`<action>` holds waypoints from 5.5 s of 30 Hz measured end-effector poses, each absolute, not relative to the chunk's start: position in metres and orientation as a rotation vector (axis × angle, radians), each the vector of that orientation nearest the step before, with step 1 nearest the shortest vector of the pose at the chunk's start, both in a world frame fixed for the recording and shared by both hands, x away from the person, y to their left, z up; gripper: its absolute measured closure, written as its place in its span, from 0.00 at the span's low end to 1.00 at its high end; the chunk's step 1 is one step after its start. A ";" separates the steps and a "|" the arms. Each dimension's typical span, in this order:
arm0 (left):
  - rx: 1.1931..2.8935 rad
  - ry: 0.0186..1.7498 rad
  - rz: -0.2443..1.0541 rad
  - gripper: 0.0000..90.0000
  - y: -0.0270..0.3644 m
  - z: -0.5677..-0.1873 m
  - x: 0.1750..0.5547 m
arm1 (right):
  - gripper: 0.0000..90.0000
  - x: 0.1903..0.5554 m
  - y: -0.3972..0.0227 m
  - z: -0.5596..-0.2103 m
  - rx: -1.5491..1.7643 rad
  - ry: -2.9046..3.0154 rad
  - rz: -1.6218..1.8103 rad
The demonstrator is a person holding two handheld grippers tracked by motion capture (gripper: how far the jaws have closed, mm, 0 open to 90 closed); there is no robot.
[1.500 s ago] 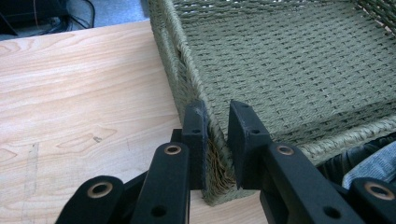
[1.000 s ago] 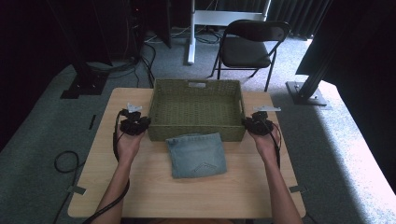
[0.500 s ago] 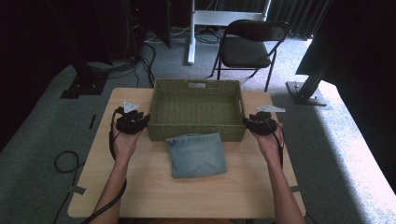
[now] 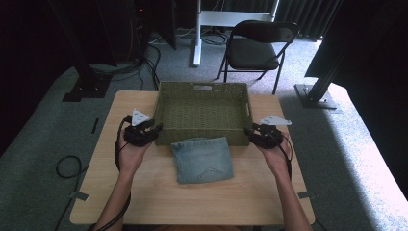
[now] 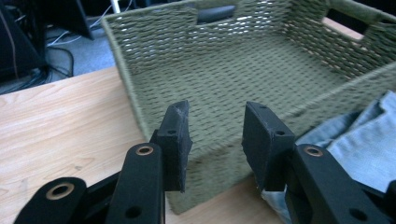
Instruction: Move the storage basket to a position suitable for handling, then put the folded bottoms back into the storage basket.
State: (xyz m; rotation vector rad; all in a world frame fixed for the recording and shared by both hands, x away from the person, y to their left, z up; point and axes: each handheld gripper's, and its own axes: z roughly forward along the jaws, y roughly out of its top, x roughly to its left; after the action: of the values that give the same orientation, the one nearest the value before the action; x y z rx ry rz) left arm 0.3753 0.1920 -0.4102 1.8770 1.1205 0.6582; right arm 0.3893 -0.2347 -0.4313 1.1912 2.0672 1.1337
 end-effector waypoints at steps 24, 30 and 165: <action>1.928 1.022 0.576 0.65 0.159 -0.435 0.349 | 0.61 0.355 -0.212 -0.458 1.044 2.186 1.119; 1.964 1.003 0.548 0.64 0.149 -0.446 0.345 | 0.59 0.349 -0.205 -0.463 1.014 2.217 1.123; 2.057 0.854 0.475 0.84 0.124 -0.414 0.336 | 0.84 0.313 -0.176 -0.434 0.836 2.379 1.250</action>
State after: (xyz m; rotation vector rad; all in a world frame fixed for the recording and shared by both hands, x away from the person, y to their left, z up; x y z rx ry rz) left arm 0.3364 0.1239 -0.4137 2.0568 0.8538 0.4749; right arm 0.3130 -0.1759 -0.4341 0.8359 2.3793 1.2497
